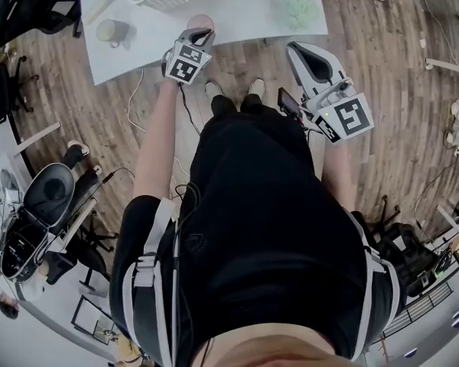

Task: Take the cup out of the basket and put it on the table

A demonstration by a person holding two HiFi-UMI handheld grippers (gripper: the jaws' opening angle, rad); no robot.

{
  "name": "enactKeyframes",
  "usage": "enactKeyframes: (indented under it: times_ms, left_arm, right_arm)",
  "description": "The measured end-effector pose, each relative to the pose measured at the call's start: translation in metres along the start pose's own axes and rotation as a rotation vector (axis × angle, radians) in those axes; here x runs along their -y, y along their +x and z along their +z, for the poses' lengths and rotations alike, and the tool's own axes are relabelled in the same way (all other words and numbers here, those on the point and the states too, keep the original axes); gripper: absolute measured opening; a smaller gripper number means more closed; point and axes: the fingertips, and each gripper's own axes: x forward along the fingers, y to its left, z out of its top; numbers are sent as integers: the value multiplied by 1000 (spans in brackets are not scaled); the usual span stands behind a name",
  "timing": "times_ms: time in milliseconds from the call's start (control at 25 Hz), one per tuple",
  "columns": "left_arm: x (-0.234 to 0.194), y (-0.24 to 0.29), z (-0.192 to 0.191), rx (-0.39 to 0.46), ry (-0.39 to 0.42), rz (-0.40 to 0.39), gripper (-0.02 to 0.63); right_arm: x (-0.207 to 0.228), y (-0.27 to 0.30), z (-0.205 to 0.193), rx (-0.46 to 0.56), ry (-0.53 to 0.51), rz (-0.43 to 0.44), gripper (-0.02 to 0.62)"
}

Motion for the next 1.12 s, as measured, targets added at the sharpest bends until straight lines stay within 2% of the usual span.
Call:
enactKeyframes:
  times_ms: [320,640,840,1120]
  left_arm:
    - [-5,11,-1,-21,-7,-19,37]
    - [-1,5,13,40,25,-34,69]
    - [-1,-27,45,157,15,-5,71]
    - [13,-112,114,412,-28,28,68]
  right_arm:
    - [-16,13,-3,-10,7,7,20]
    - [-10,18,3,3,7,-6,20]
    - [-5,22,4,13,9,-3,20]
    - [-7,39,16,34,-11,31,20]
